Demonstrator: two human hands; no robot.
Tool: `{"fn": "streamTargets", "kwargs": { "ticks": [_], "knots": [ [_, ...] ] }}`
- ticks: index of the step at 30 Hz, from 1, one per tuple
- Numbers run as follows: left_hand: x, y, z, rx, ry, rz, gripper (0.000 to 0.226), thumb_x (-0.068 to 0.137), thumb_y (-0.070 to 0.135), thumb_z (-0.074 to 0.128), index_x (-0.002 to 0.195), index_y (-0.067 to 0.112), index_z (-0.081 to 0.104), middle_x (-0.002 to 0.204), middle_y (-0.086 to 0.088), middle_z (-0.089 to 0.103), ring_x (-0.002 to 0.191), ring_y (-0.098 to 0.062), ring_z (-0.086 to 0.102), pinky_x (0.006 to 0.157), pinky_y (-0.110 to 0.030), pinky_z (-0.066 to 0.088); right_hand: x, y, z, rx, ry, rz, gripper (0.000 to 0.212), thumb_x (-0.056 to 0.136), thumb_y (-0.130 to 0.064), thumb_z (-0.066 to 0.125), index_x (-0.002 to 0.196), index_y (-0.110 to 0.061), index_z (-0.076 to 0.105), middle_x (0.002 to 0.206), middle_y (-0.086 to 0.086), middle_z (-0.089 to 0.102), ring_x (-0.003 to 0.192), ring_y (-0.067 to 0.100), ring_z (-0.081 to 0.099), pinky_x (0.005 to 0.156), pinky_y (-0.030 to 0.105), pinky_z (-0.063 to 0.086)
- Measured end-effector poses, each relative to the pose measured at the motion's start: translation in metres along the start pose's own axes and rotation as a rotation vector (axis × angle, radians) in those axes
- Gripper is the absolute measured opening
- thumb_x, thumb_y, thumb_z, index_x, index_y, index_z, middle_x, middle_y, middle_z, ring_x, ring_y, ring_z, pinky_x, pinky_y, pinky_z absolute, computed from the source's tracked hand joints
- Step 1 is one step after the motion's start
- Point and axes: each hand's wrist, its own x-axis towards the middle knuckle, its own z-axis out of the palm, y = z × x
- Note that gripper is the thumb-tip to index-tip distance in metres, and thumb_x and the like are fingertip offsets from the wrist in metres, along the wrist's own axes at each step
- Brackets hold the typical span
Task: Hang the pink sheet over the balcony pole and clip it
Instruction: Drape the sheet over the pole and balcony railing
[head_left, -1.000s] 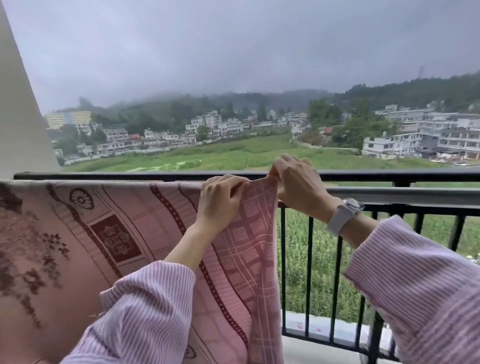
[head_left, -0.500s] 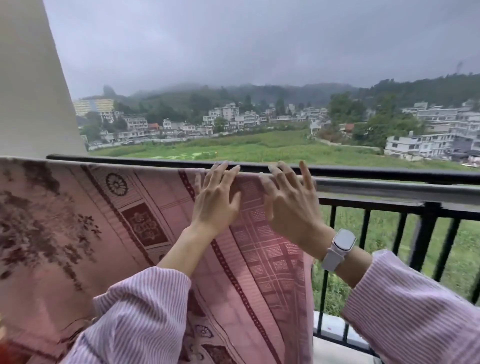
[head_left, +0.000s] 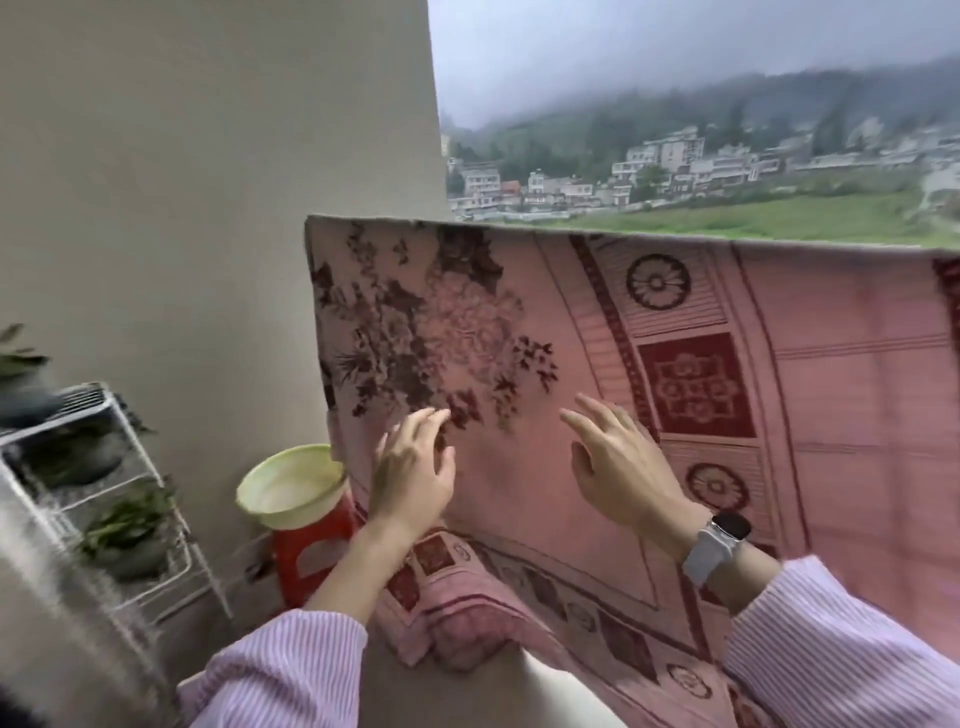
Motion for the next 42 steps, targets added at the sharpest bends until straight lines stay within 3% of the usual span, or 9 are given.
{"fn": "streamTargets", "kwargs": {
  "ticks": [4, 13, 21, 26, 29, 31, 35, 38, 42],
  "knots": [
    [0.018, -0.105, -0.028, 0.023, -0.040, -0.097, 0.040, 0.084, 0.010, 0.056, 0.124, 0.011, 0.052, 0.128, -0.009, 0.052, 0.120, -0.026, 0.047, 0.102, -0.039, 0.034, 0.047, -0.075, 0.083, 0.062, -0.127, -0.021, 0.048, 0.091, -0.015, 0.038, 0.138, -0.018, 0.032, 0.149, 0.005, 0.029, 0.138, 0.023, 0.021, 0.110, 0.040, 0.023],
    [0.097, -0.289, -0.041, 0.006, -0.033, -0.269, 0.036, 0.087, 0.011, 0.052, 0.123, 0.009, 0.050, 0.128, -0.009, 0.051, 0.119, -0.025, 0.046, 0.100, -0.032, 0.034, 0.200, -0.161, 0.219, 0.069, -0.150, -0.158, 0.047, 0.091, -0.014, 0.039, 0.138, -0.017, 0.034, 0.145, 0.009, 0.035, 0.135, 0.026, 0.027, 0.109, 0.040, 0.024],
    [0.273, -0.440, -0.003, -0.027, 0.009, -0.264, 0.036, 0.089, 0.016, 0.051, 0.125, 0.011, 0.048, 0.127, -0.009, 0.050, 0.118, -0.023, 0.047, 0.097, -0.030, 0.035, 0.409, -0.188, 0.350, 0.115, -0.038, -0.194, 0.042, 0.092, -0.013, 0.038, 0.135, -0.015, 0.038, 0.140, 0.008, 0.040, 0.129, 0.027, 0.034, 0.100, 0.044, 0.040],
    [0.371, -0.502, 0.015, -0.102, 0.021, -0.226, 0.034, 0.089, 0.017, 0.052, 0.122, 0.011, 0.051, 0.122, -0.006, 0.054, 0.113, -0.020, 0.051, 0.092, -0.024, 0.036, 0.532, -0.207, 0.386, 0.103, 0.042, -0.237, 0.041, 0.092, -0.008, 0.039, 0.133, -0.011, 0.039, 0.135, 0.014, 0.044, 0.120, 0.029, 0.046, 0.084, 0.038, 0.052],
    [0.434, -0.542, 0.025, -0.137, 0.049, -0.188, 0.033, 0.090, 0.016, 0.051, 0.123, 0.012, 0.050, 0.122, -0.006, 0.053, 0.113, -0.018, 0.051, 0.090, -0.020, 0.035, 0.594, -0.220, 0.401, 0.021, 0.118, -0.279, 0.039, 0.088, -0.007, 0.049, 0.127, -0.007, 0.047, 0.127, 0.015, 0.052, 0.118, 0.032, 0.049, 0.077, 0.038, 0.054],
    [0.479, -0.565, 0.034, -0.170, 0.073, -0.146, 0.033, 0.090, 0.015, 0.050, 0.123, 0.011, 0.050, 0.123, -0.007, 0.053, 0.112, -0.018, 0.051, 0.088, -0.019, 0.034, 0.630, -0.223, 0.415, -0.044, 0.186, -0.289, 0.034, 0.086, -0.008, 0.054, 0.120, -0.007, 0.053, 0.119, 0.015, 0.058, 0.119, 0.034, 0.049, 0.080, 0.041, 0.053],
    [0.572, -0.603, 0.063, -0.266, 0.064, -0.026, 0.030, 0.090, 0.013, 0.050, 0.120, 0.010, 0.051, 0.120, -0.009, 0.054, 0.106, -0.019, 0.054, 0.084, -0.020, 0.037, 0.700, -0.220, 0.435, -0.200, 0.312, -0.268, 0.034, 0.090, -0.020, 0.036, 0.113, -0.011, 0.059, 0.117, 0.011, 0.061, 0.123, 0.030, 0.047, 0.092, 0.042, 0.047],
    [0.632, -0.626, 0.086, -0.368, 0.075, 0.015, 0.033, 0.089, 0.017, 0.053, 0.121, 0.009, 0.050, 0.120, -0.010, 0.054, 0.101, -0.019, 0.055, 0.081, -0.021, 0.040, 0.749, -0.219, 0.437, -0.370, 0.466, -0.247, 0.027, 0.085, -0.014, 0.049, 0.108, -0.013, 0.061, 0.112, 0.007, 0.062, 0.119, 0.026, 0.048, 0.104, 0.047, 0.035],
    [0.692, -0.653, 0.115, -0.472, 0.015, -0.008, 0.038, 0.087, 0.030, 0.057, 0.119, 0.010, 0.051, 0.114, -0.007, 0.057, 0.098, -0.022, 0.057, 0.081, -0.032, 0.048, 0.802, -0.225, 0.438, -0.570, 0.534, -0.132, 0.037, 0.077, -0.015, 0.062, 0.114, -0.011, 0.057, 0.112, 0.007, 0.060, 0.114, 0.023, 0.041, 0.097, 0.043, 0.031]
  ]
}}
